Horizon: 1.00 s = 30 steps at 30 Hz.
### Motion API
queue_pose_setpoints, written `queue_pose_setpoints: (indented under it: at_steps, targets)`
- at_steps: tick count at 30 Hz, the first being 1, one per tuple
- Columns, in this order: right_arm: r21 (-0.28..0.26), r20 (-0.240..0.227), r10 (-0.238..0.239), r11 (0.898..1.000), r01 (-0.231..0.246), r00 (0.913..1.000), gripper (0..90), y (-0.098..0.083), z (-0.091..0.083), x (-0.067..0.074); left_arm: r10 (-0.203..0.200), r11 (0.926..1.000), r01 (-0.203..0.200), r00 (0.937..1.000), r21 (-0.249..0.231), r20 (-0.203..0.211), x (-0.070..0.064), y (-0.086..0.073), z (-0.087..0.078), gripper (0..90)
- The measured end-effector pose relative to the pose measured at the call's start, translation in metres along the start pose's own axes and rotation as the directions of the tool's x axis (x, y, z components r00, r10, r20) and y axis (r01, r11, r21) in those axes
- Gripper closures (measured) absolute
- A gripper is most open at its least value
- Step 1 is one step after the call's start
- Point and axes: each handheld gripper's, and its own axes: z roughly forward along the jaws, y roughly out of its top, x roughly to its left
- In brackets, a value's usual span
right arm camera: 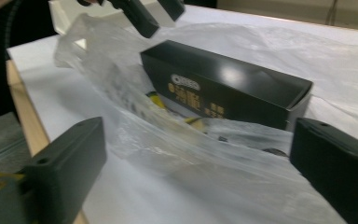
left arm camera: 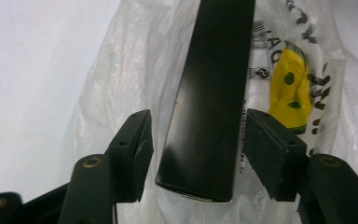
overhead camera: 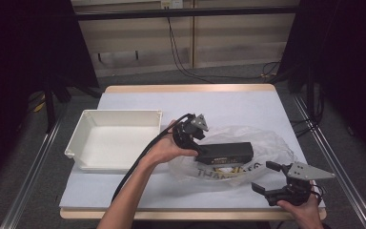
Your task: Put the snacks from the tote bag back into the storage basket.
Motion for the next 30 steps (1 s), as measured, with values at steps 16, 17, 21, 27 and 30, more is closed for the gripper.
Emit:
queue_pose_setpoints:
  at_steps: [16,17,21,27,30]
  targets:
    - [-0.067,-0.041,-0.021,0.998,0.018,0.9990,0.1,-0.004,-0.001,-0.003,0.035,0.9982,-0.037,0.9986,0.048,0.040,-0.004,-0.002,0.017,41.1]
    - [-0.065,-0.049,-0.027,0.998,0.024,0.9984,0.0,-0.004,-0.001,-0.004,0.028,0.9978,-0.029,0.9993,0.059,0.025,-0.004,-0.001,0.019,40.1]
    - [-0.075,-0.039,-0.006,0.997,0.003,0.9992,0.1,-0.008,-0.001,-0.004,0.025,0.9947,-0.028,0.9990,0.099,0.037,-0.001,-0.005,0.028,36.5]
    - [-0.085,-0.044,-0.024,0.996,0.021,0.9987,0.0,-0.011,0.004,-0.004,0.027,0.9924,-0.034,0.9978,0.118,0.060,-0.002,-0.007,0.036,31.3]
    - [-0.082,-0.037,-0.030,0.996,0.027,0.9989,0.0,-0.013,0.007,-0.002,0.046,0.9894,-0.052,0.9977,0.135,0.051,0.001,-0.007,0.039,36.8]
